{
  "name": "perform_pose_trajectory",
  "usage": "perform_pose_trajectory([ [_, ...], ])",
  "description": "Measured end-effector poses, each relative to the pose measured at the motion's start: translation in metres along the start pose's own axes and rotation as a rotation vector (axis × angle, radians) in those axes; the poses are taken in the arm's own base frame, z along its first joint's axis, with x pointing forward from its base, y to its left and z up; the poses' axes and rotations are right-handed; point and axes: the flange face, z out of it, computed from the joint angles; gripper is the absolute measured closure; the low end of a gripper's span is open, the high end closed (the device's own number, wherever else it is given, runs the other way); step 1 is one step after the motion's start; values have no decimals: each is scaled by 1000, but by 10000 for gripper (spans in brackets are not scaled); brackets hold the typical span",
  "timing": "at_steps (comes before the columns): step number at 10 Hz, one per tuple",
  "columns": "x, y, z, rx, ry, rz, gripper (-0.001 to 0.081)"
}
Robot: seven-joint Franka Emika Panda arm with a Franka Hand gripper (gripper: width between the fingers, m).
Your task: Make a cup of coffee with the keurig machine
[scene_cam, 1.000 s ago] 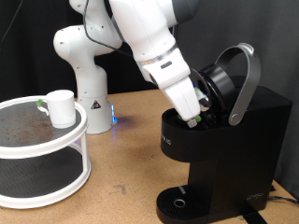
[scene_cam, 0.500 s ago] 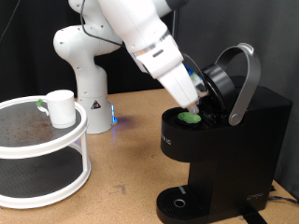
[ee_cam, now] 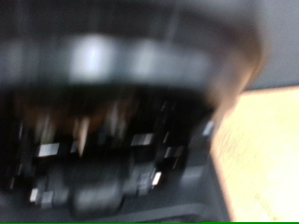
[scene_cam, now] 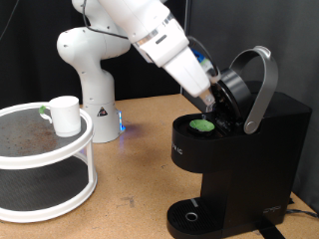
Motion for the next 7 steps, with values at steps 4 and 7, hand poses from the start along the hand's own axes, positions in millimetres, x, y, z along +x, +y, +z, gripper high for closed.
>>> perform_pose_trajectory([
  [4,30,-24,-49,57,124,-2,4],
  [7,46,-40,-81,100,171,17,4],
])
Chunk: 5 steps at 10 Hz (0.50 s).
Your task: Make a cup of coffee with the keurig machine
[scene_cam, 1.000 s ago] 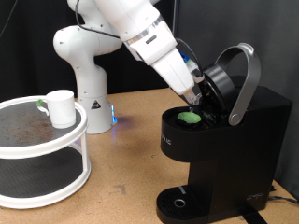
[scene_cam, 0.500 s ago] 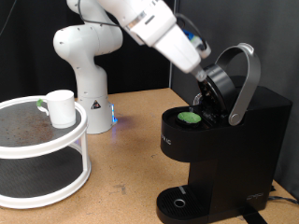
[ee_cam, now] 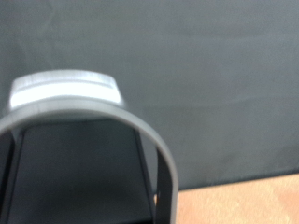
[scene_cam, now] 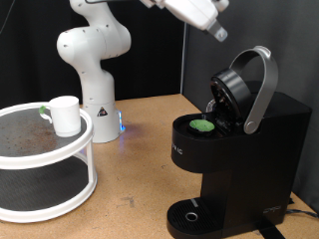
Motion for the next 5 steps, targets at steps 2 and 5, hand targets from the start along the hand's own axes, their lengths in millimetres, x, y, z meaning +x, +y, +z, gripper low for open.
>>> perform_pose_trajectory([
  [2,1,-3,-8,14,12,5,4],
  [5,17,-24,8,86,85,32,4],
])
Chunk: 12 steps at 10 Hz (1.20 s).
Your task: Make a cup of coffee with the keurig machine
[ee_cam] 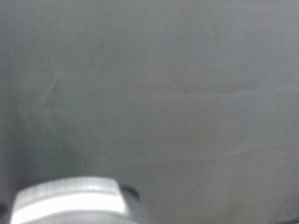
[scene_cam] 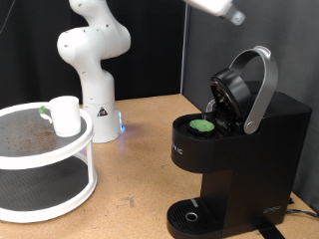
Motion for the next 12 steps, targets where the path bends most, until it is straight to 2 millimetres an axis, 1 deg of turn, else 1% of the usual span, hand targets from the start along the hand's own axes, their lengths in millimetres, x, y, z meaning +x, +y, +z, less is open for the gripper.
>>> perform_pose_trajectory([
  [2,10,-21,20,3,-14,-16,4],
  [6,27,-56,69,-37,-43,-22,4],
  [12,39,-98,147,-56,-120,-37,4],
])
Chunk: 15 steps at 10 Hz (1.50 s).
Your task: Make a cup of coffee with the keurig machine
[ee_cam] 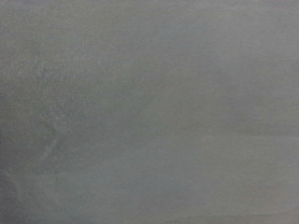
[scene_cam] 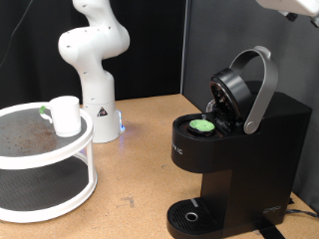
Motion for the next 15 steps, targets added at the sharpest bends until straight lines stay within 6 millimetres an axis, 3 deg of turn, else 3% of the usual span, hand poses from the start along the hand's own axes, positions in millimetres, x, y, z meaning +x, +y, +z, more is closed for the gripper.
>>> perform_pose_trajectory([
  [4,3,-10,45,-10,-76,-19,4],
  [5,1,-6,48,-16,-85,-20,118],
  [6,-3,-2,49,-18,-93,-23,118],
  [7,-6,4,49,-21,-97,-32,318],
  [8,-10,11,47,-25,-102,-43,318],
  [9,-15,19,43,-25,-108,-54,453],
  [10,-18,27,35,-26,-111,-58,453],
  [11,-22,35,28,-30,-109,-56,656],
  [12,-25,42,20,-34,-106,-54,757],
  [15,-35,61,0,-35,-109,-42,803],
])
